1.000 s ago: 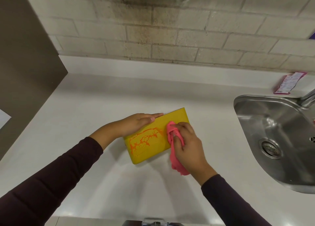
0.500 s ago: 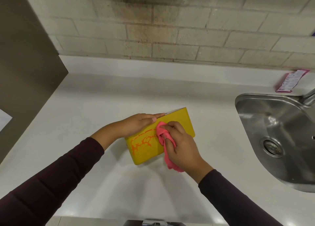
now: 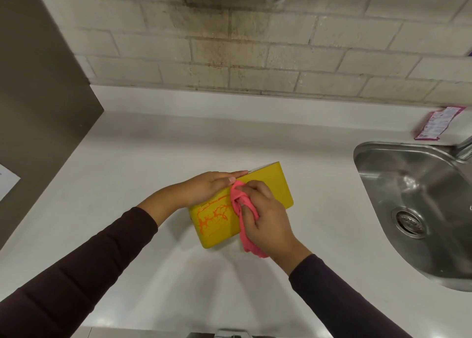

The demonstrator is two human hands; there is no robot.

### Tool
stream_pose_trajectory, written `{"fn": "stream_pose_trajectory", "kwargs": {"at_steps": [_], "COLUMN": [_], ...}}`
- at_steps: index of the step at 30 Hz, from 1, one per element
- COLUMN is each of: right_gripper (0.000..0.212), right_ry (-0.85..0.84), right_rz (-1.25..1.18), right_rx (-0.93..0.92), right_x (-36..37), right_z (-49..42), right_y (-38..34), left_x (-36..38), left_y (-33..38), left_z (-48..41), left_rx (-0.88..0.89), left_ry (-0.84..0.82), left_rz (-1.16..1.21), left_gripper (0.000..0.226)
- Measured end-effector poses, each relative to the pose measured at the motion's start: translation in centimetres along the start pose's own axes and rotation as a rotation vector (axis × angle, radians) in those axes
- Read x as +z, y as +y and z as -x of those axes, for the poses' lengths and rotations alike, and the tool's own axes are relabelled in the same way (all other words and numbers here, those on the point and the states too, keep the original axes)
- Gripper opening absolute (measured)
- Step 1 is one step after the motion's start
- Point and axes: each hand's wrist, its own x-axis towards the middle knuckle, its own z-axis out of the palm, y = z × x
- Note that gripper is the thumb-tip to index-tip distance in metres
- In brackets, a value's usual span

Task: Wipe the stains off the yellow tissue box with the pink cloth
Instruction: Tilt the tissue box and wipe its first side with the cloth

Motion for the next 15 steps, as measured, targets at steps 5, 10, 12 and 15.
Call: {"fn": "stream_pose_trajectory", "kwargs": {"at_steps": [5, 10, 12, 15], "right_gripper": [0.032, 0.028, 0.029, 0.031], "right_ry": [-0.027, 0.102, 0.093, 0.008], "right_rz": [0.032, -0.002, -0.026, -0.038], "right_rx": [0.000, 0.090, 0.068, 0.004], "right_x": [-2.0, -1.0, -0.1, 0.8], "right_z": [0.6, -0.5, -0.6, 0.2], "right_y": [2.0, 1.6, 0.7, -0.6], "left_x": [-0.1, -0.2, -0.1, 0.0], "left_y": [-0.3, -0.4, -0.4, -0.5], "left_z": [-0.2, -0.5, -0.5, -0.5], "left_rx": [-0.005, -0.011, -0.002, 0.009], "left_ry": [-0.013, -0.002, 0.000, -0.003], "left_rz": [-0.014, -0.020, 0.023, 0.027], "left_gripper": [0.038, 0.036, 0.032, 0.034]}}
